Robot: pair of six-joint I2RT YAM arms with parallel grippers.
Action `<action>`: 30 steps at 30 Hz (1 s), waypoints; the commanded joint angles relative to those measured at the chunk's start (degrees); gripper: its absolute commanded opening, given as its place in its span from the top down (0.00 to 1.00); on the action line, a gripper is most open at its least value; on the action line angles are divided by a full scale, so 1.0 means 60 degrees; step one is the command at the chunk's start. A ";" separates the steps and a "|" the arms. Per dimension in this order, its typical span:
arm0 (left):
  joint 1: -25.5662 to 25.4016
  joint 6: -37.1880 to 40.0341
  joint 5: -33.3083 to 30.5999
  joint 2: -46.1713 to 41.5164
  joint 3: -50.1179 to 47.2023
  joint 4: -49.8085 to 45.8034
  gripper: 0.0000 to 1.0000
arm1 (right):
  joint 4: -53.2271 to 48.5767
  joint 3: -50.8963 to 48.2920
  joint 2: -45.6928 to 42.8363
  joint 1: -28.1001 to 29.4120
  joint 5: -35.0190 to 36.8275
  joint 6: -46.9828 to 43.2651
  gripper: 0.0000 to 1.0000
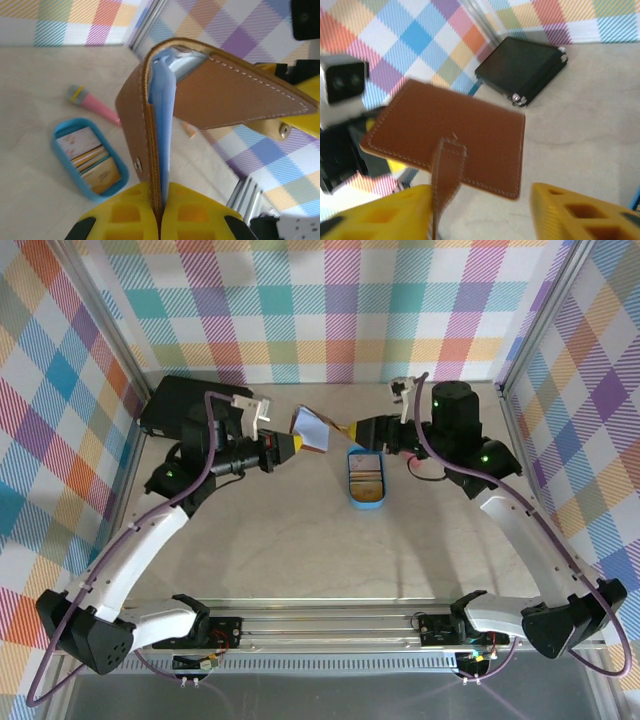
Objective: Put the credit cards into the card holder
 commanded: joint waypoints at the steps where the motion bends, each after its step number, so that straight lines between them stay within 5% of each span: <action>1: -0.0077 0.1345 -0.0551 0.0611 0.1317 -0.4023 1.00 | -0.0355 -0.0441 -0.0455 0.0015 -0.1218 -0.2145 0.33; 6: -0.0135 0.1654 -0.0768 0.1054 0.2445 -0.5606 1.00 | 0.0772 -0.1532 -0.1289 0.0077 -0.1181 -0.3464 0.18; 12: -0.0393 0.1598 -0.0890 0.1246 0.3128 -0.6254 1.00 | 0.1968 -0.2538 -0.1737 0.1336 0.0130 -0.5444 0.14; 18: -0.0818 0.1553 -0.1261 0.1579 0.3642 -0.6707 1.00 | 0.1811 -0.1723 -0.0599 0.2564 0.2113 -0.5413 0.15; 30: -0.1204 0.1582 -0.1622 0.2018 0.4270 -0.7271 1.00 | 0.2258 -0.1165 0.0288 0.2786 0.2674 -0.3522 0.32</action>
